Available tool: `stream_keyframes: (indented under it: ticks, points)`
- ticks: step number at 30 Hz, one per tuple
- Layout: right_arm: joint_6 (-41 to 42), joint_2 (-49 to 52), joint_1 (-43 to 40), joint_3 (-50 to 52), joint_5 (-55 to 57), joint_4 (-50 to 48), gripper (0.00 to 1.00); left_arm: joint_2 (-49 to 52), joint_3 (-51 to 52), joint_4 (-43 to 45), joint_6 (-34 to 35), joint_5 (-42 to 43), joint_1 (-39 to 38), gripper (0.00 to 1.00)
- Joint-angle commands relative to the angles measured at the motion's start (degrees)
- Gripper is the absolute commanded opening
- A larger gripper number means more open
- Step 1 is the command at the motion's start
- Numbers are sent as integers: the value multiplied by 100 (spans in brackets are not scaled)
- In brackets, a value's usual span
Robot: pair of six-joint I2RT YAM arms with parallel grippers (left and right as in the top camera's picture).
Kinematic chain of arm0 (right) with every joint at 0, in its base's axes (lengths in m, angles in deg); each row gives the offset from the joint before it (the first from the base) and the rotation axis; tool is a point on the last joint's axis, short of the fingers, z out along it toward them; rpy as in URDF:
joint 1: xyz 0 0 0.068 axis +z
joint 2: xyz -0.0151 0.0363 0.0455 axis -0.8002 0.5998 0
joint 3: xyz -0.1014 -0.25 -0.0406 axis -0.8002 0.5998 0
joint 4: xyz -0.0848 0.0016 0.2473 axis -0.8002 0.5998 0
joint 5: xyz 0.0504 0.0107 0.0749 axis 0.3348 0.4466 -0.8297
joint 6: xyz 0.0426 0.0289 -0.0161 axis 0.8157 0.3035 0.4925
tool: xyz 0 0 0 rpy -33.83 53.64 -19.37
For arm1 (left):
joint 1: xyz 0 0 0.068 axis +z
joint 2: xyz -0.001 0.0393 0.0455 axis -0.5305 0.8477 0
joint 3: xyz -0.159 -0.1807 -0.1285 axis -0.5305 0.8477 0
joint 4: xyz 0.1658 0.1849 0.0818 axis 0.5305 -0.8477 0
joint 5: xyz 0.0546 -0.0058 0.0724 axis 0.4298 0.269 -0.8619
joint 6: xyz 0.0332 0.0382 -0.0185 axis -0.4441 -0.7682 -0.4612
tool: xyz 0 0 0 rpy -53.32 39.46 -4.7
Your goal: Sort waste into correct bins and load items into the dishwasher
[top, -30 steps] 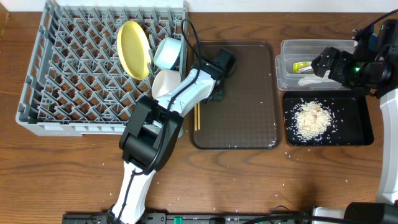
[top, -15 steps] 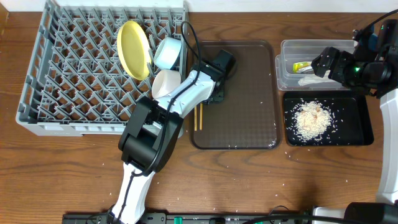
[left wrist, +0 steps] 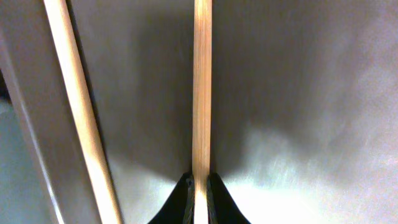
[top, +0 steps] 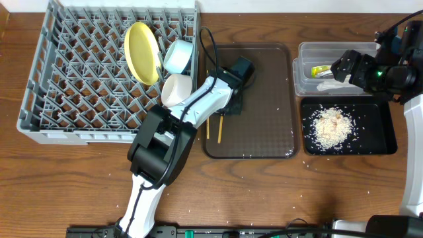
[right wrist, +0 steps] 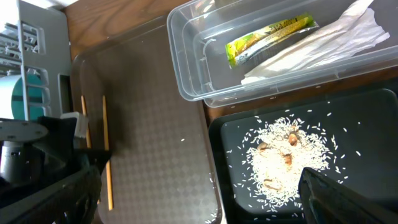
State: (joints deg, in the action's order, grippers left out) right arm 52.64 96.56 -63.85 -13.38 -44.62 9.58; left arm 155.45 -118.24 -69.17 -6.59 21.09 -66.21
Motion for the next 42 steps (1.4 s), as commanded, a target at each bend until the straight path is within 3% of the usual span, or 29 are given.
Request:
stream_keyframes:
  ticks: [1, 6, 14, 18, 23, 30, 31, 34, 35, 42]
  points:
    - [-15, -4, 26, -79, -39, 4, 99, -463, -293, -271, -492, 133, -13, 7]
    - [-15, -4, 26, -79, -39, 7, 99, -1539, -319, -367, -793, -94, -4, 7]
    - [-15, -4, 26, -79, -39, 7, 99, -2793, -317, -1086, -1449, -1506, 518, 8]
    - [-15, -4, 26, -79, -39, 7, 99, -2804, -264, -1272, -2074, -1572, 1093, 8]
    - [-15, -4, 26, -79, -39, 7, 99, -2629, 31, -984, -2376, -1504, 1786, 7]
    - [-15, -4, 26, -79, -39, 7, 99, -2103, 66, -872, -2393, -1506, 2306, 8]
    - [-15, -4, 26, -79, -39, 7, 99, -1991, 66, -844, -2391, -1504, 2356, 9]
    - [-15, -4, 26, -79, -39, 7, 99, -1799, 66, -807, -2387, -1504, 2387, 36]
    - [-15, -4, 26, -79, -39, 7, 99, -1777, 66, -804, -2387, -1504, 2387, 40]
    - [-15, -4, 26, -79, -39, 7, 99, -1915, -186, -992, -2149, -1425, 2225, 41]
